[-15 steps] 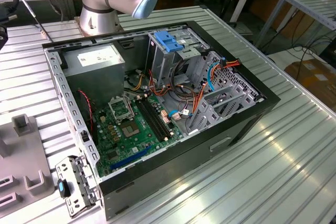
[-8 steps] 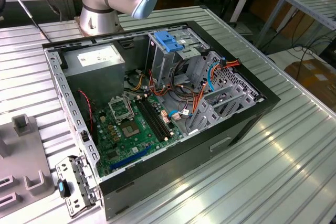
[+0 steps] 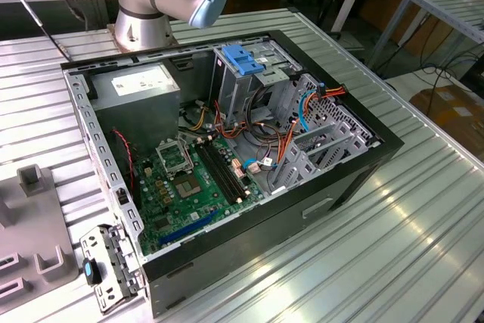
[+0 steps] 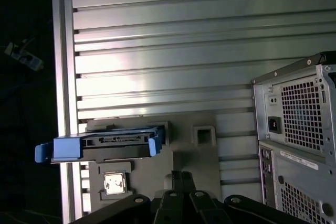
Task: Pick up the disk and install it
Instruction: 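Reach for the disk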
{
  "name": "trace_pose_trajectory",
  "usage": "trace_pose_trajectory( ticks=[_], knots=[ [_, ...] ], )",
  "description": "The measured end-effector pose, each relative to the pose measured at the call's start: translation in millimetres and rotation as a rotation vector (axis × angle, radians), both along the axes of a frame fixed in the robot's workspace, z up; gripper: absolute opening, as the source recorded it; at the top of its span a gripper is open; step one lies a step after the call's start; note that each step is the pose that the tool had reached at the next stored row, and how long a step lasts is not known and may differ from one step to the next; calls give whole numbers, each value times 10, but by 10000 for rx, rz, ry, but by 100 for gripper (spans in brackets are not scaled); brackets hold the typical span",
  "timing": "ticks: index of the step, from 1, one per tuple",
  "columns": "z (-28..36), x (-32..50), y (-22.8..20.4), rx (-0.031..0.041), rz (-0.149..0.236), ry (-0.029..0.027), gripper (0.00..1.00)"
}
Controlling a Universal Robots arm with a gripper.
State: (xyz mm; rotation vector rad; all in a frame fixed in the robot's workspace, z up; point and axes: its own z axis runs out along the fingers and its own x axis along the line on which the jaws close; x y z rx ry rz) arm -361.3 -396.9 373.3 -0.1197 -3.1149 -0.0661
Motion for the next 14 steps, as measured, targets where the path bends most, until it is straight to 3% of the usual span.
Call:
trace_pose_trajectory(
  ticks=[14],
  knots=[
    [-8,-179,2,0,-1,0,11]
  ],
)
